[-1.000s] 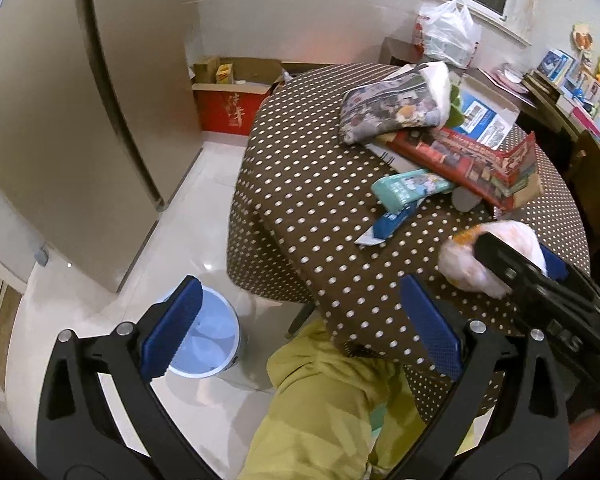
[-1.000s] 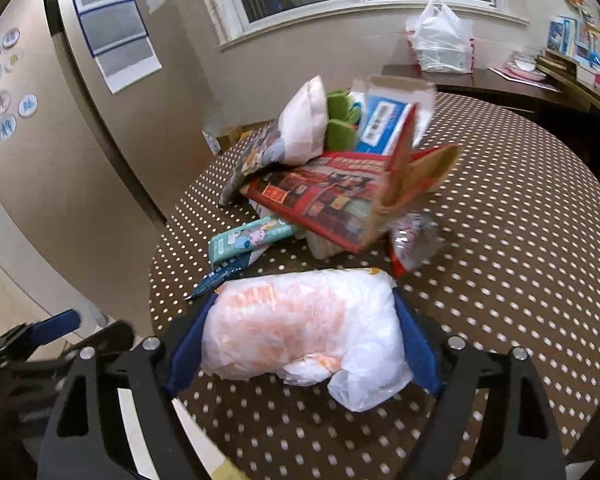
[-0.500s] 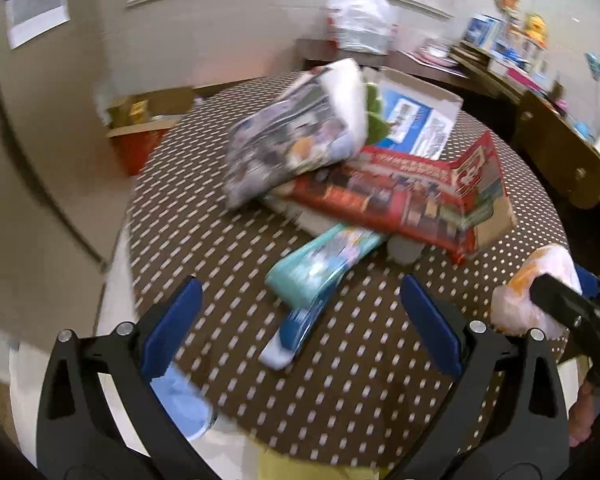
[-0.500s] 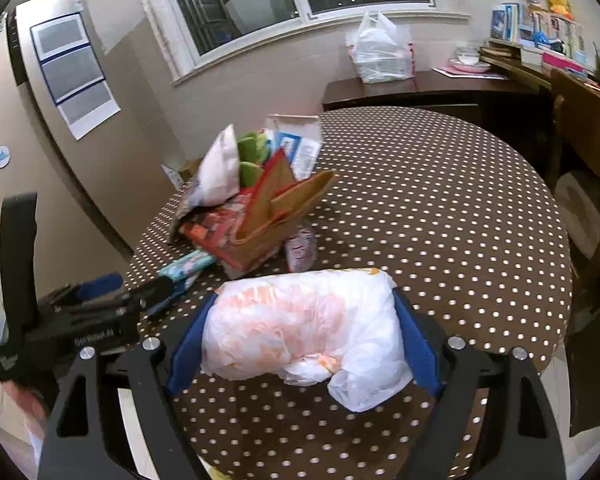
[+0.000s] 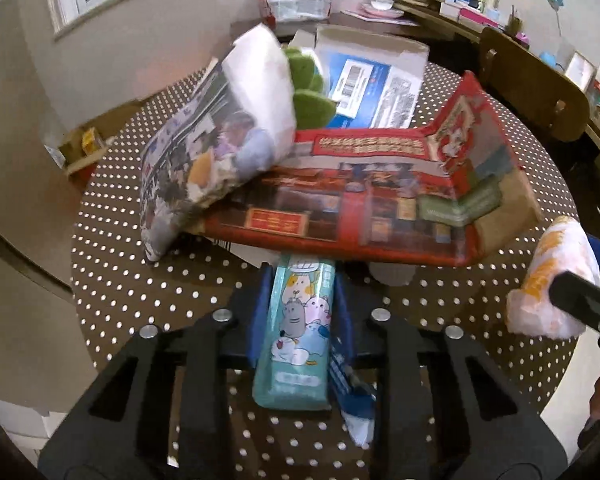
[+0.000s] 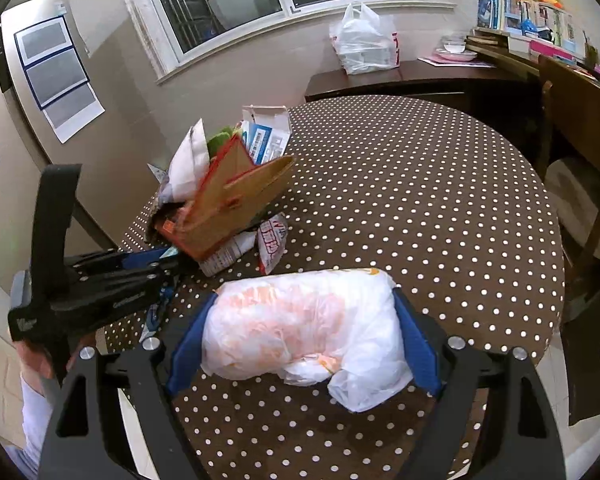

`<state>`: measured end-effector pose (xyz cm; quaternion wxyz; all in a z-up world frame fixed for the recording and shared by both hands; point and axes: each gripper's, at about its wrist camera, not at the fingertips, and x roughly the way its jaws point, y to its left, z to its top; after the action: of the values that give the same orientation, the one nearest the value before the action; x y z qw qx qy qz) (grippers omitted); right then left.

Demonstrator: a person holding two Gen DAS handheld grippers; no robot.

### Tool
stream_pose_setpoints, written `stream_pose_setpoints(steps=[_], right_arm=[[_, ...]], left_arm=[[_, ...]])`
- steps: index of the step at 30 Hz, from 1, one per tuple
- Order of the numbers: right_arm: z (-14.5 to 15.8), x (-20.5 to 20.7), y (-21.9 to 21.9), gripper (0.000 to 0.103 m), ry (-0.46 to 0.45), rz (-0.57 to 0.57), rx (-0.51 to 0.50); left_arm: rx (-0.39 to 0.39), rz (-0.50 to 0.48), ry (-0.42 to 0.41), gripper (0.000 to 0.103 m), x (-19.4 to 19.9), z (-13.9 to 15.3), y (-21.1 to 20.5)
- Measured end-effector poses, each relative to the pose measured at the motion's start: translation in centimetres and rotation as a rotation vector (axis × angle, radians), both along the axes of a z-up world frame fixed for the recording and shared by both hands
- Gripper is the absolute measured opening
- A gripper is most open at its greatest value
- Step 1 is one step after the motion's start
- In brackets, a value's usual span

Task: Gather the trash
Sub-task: 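Grasp the teal pet-snack stick pack with the left tool while right holds bag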

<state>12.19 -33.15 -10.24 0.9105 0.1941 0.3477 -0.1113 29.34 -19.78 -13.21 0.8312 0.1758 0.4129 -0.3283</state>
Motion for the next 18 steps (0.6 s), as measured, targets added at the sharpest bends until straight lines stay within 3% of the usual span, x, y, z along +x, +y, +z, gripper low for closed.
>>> stream_pose_setpoints(steps=[9, 18], right_arm=[[0.7, -1.3, 0.4, 0.082, -0.022, 0.017, 0.015], [1.1, -2.7, 1.1, 0.082, -0.034, 0.031, 0.022]], left_arm=[[-0.083, 0.059, 0.121, 0.027, -1.9, 0.6, 2.8], [-0.106, 0.127, 0.094, 0.027, -5.8, 1.3, 5.5]])
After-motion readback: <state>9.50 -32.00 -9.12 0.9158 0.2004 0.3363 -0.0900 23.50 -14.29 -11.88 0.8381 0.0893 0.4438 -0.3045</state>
